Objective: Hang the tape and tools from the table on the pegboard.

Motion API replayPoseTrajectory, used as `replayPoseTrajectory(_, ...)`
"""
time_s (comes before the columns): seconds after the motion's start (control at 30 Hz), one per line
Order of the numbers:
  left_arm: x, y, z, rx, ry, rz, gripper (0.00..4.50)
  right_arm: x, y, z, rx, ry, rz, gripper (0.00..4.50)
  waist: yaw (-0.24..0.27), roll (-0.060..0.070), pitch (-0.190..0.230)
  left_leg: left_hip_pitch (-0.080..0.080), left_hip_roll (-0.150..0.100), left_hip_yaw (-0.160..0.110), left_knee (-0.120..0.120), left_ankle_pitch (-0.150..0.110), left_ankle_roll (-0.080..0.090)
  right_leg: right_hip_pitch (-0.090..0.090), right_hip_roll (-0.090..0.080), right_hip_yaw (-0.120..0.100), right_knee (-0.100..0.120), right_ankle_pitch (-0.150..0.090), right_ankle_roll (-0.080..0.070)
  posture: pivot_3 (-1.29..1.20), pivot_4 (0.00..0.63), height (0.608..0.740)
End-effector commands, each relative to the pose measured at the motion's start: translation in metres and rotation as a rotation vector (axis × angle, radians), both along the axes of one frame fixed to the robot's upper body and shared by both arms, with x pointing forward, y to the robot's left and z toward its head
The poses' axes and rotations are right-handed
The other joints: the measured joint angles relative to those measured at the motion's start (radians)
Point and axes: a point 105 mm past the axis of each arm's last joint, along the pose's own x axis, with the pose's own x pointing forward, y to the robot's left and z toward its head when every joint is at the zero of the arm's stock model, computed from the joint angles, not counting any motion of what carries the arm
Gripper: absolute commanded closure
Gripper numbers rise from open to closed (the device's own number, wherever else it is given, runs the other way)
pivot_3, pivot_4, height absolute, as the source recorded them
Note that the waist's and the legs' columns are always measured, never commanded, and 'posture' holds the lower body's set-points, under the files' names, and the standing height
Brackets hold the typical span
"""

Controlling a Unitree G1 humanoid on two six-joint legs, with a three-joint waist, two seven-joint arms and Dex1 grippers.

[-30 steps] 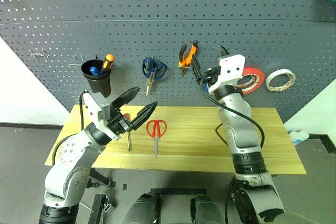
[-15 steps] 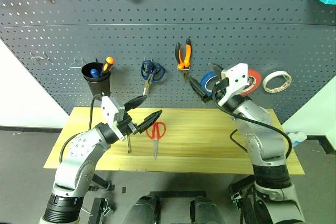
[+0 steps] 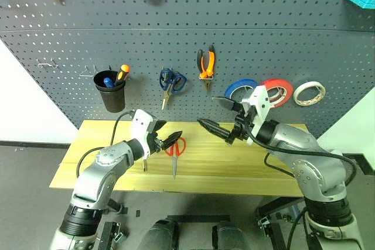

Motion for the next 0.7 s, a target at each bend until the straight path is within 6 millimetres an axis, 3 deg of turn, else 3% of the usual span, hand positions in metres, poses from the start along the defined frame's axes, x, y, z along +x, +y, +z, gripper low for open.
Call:
replayPoseTrajectory(0.03, 0.011, -0.004, -0.014, 0.104, 0.042, 0.048, 0.7, -0.009, 0.0, 0.003, -0.038, -0.031, 0.035, 0.02, -0.001, -0.001, -0.003, 0.0, 0.0, 0.0, 0.0, 0.0, 0.0, 0.001, 0.0, 0.0, -0.001, 0.0, 0.0, -0.1, 0.0, 0.68)
replayPoseTrajectory(0.23, 0.016, -0.02, -0.042, 0.153, 0.155, 0.09, 0.7, -0.01, -0.001, -0.001, -0.053, -0.029, 0.015, 0.02, -0.004, -0.002, -0.007, 0.0, 0.0, 0.0, 0.002, -0.001, 0.001, 0.002, 0.0, 0.0, -0.002, 0.001, 0.001, -0.12, 0.0, 0.68)
replayPoseTrajectory(0.43, 0.023, -0.024, -0.073, 0.138, 0.325, 0.27, 0.7, -0.01, 0.0, -0.002, -0.054, -0.031, -0.011, 0.02, -0.021, -0.002, -0.008, 0.0, 0.0, -0.001, 0.006, -0.001, 0.002, 0.005, 0.0, -0.002, -0.002, 0.001, 0.002, -0.14, 0.0, 0.68)
replayPoseTrajectory(0.53, 0.026, -0.024, -0.082, 0.151, 0.377, 0.347, 0.7, -0.013, 0.001, -0.003, -0.05, -0.027, -0.021, 0.02, -0.028, -0.002, -0.008, 0.0, 0.0, -0.002, 0.011, -0.003, 0.005, 0.007, 0.0, -0.002, -0.002, 0.002, 0.004, -0.15, 0.0, 0.68)
replayPoseTrajectory(0.7, 0.018, -0.035, -0.092, 0.189, 0.438, 0.334, 0.7, -0.016, -0.001, -0.007, -0.058, -0.011, -0.04, 0.02, -0.033, -0.002, -0.01, 0.0, 0.0, -0.002, 0.013, -0.004, 0.005, 0.009, 0.0, -0.002, -0.003, 0.003, 0.006, -0.17, 0.0, 0.68)
